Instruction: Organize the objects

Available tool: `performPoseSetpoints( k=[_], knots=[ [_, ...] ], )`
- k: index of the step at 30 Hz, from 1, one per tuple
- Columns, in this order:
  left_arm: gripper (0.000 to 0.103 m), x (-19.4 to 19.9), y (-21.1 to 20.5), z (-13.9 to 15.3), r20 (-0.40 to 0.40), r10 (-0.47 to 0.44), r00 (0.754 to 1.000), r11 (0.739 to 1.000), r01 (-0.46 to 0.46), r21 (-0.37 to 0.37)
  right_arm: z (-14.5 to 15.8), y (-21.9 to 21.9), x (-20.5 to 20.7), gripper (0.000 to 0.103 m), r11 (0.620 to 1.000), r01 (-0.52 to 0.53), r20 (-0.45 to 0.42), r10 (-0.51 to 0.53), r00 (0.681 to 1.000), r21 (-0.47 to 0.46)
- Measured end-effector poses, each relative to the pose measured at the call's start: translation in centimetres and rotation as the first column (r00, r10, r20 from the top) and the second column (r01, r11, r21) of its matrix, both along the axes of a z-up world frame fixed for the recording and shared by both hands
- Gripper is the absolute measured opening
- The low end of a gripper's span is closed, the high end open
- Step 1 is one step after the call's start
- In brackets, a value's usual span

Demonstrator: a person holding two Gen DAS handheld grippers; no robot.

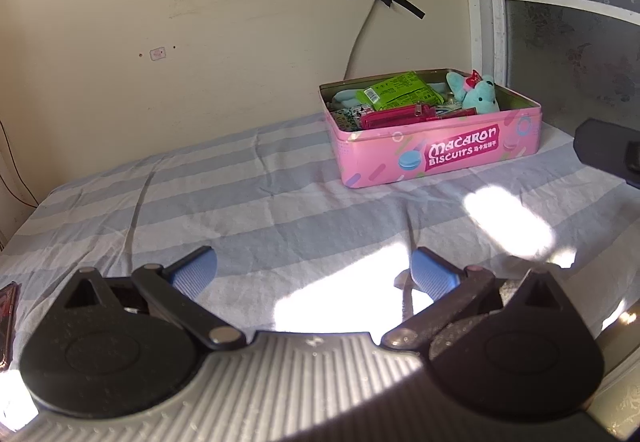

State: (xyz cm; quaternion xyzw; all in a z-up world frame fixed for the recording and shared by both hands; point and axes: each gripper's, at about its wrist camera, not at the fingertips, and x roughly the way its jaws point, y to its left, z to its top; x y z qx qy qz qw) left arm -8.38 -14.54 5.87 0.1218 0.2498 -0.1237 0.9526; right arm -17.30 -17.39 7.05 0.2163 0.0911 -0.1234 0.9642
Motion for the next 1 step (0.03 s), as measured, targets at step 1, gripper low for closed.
performPoseSetpoints(
  k=[1],
  knots=[
    [0.103,-0.07,-0.07,-0.03,0.001,-0.005,1.0,1.0,0.005,0.001,0.0,0.03,0.0,0.103,1.0,0.001,0.0,-0.001,1.0,0.0]
  ],
)
